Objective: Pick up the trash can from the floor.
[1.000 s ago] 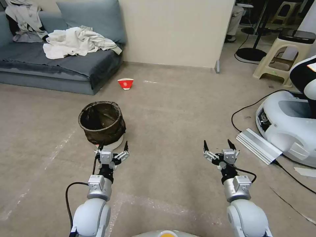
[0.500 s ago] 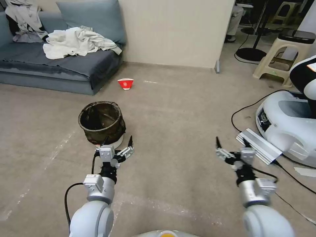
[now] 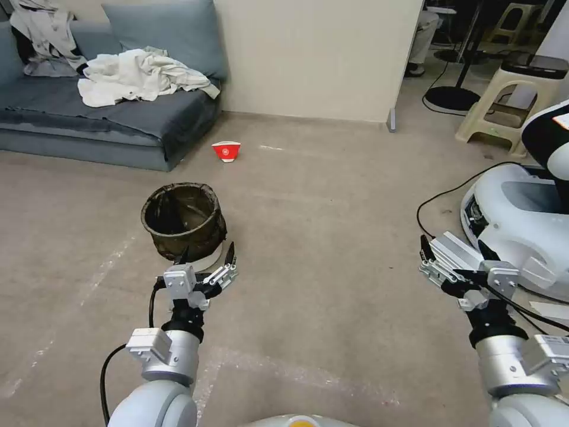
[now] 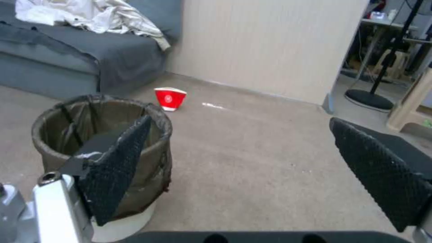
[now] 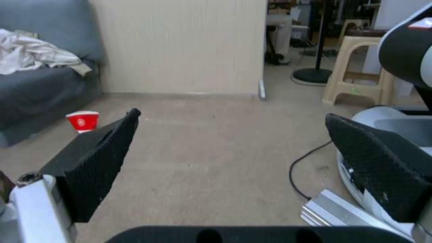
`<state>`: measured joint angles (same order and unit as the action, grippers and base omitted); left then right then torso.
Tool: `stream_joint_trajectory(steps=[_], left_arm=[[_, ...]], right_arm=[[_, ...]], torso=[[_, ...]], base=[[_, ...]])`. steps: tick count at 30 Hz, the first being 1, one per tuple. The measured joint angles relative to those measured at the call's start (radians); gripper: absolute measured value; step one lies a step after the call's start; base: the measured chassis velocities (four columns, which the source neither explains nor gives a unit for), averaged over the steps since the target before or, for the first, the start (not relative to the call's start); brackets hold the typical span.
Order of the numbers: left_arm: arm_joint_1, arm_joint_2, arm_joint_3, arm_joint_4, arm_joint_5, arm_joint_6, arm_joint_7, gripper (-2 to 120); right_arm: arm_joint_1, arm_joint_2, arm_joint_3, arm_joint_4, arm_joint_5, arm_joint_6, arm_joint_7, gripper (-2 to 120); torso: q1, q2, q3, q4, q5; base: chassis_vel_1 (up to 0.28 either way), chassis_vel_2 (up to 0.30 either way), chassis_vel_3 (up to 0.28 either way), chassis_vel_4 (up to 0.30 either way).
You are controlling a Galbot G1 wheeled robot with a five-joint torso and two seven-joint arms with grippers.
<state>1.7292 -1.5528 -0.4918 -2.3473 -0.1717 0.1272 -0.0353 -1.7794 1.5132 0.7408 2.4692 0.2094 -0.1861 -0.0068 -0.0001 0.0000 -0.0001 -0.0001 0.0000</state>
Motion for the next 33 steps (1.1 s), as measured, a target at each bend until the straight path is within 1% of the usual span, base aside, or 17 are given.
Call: stream_joint_trajectory(steps=[2, 3, 4, 6, 11, 33], left_arm=[[0.001, -0.002, -0.002, 0.001, 0.001, 0.0, -0.002, 99], [0.001, -0.002, -0.002, 0.001, 0.001, 0.0, -0.002, 99], [0.002, -0.003, -0.006, 0.002, 0.001, 0.0, -0.004, 99], [0.002, -0.003, -0.009, 0.002, 0.003, 0.0, -0.006, 99], [0.002, -0.006, -0.009, 0.002, 0.004, 0.0, -0.01, 99], [0.009, -0.009, -0.005, -0.002, 0.009, 0.0, -0.023, 99]], right_arm=[[0.001, -0.006, -0.003, -0.017, 0.013, 0.047, -0.003, 100], [0.001, -0.006, -0.003, -0.017, 0.013, 0.047, -0.003, 100], [0.004, -0.018, -0.009, -0.051, 0.033, 0.126, -0.008, 100], [0.007, -0.028, -0.015, -0.084, 0.051, 0.199, -0.013, 100], [0.008, -0.031, -0.02, -0.093, 0.067, 0.222, -0.027, 100], [0.008, -0.03, -0.025, -0.09, 0.082, 0.225, -0.044, 100]], torso=[[0.0, 0.0, 0.0, 0.0001, -0.0002], [0.0, 0.0, 0.0, 0.0001, -0.0002], [0.0, 0.0, 0.0, 0.0, 0.0002], [0.0, 0.0, 0.0, 0.0, 0.0003], [0.0, 0.0, 0.0, -0.0001, 0.0], [0.0, 0.0, 0.0, -0.0001, 0.0]], base=[[0.0, 0.0, 0.0, 0.0], [0.0, 0.0, 0.0, 0.0], [0.0, 0.0, 0.0, 0.0], [0.0, 0.0, 0.0, 0.0], [0.0, 0.0, 0.0, 0.0], [0.075, 0.074, 0.067, 0.067]])
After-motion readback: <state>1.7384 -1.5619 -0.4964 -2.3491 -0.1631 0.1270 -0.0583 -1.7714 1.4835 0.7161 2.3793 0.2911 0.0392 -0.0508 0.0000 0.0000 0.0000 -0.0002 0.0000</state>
